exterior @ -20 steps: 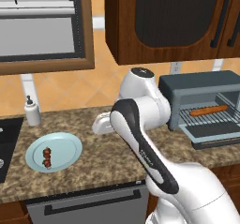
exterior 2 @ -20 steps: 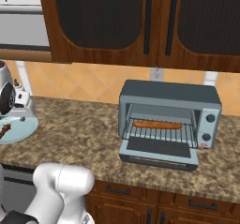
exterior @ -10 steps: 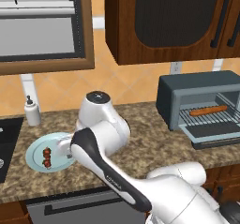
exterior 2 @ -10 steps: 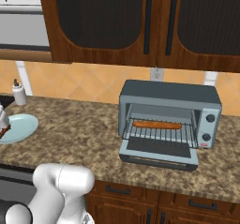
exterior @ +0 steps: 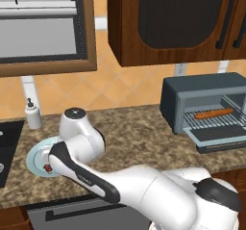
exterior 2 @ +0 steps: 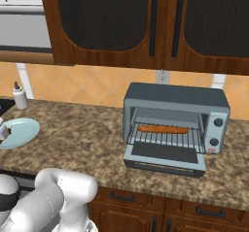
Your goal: Pick up the kebab skewer and baguette bread, and place them inside the toaster oven. Close the toaster oven door and start by setting the timer.
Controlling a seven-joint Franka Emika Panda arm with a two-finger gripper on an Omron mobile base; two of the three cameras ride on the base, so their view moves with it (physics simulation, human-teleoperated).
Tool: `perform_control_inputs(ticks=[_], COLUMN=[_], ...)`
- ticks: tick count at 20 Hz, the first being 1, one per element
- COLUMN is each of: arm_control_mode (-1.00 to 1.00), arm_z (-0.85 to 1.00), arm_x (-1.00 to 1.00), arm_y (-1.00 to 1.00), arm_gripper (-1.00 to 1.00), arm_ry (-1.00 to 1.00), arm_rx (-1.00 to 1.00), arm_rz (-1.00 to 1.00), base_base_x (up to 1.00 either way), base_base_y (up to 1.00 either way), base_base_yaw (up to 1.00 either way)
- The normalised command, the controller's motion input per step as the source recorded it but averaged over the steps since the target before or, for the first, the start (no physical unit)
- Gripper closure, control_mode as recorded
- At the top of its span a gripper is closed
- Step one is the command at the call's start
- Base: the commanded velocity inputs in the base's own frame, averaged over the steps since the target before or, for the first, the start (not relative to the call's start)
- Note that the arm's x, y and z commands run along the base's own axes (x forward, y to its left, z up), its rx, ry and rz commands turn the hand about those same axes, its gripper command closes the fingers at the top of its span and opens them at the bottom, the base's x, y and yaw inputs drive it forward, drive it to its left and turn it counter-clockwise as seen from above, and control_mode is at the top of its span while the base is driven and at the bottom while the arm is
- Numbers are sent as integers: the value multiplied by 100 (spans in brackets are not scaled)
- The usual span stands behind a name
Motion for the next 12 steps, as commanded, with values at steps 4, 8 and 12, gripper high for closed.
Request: perform_control_inputs(ticks=[4, 8, 12], arm_control_mode=[-100, -100, -100], arm_z=[-38, -36, -18], arm_x=[63, 46, 46], arm_y=[61, 59, 43], arm_gripper=[-100, -100, -100], arm_ry=[9, 3, 7], arm_rx=[-15, -14, -12], arm_rz=[-19, -16, -10], base_base_x=[0, 0, 0], base_base_y=[0, 0, 0], base_base_yaw=[0, 0, 0])
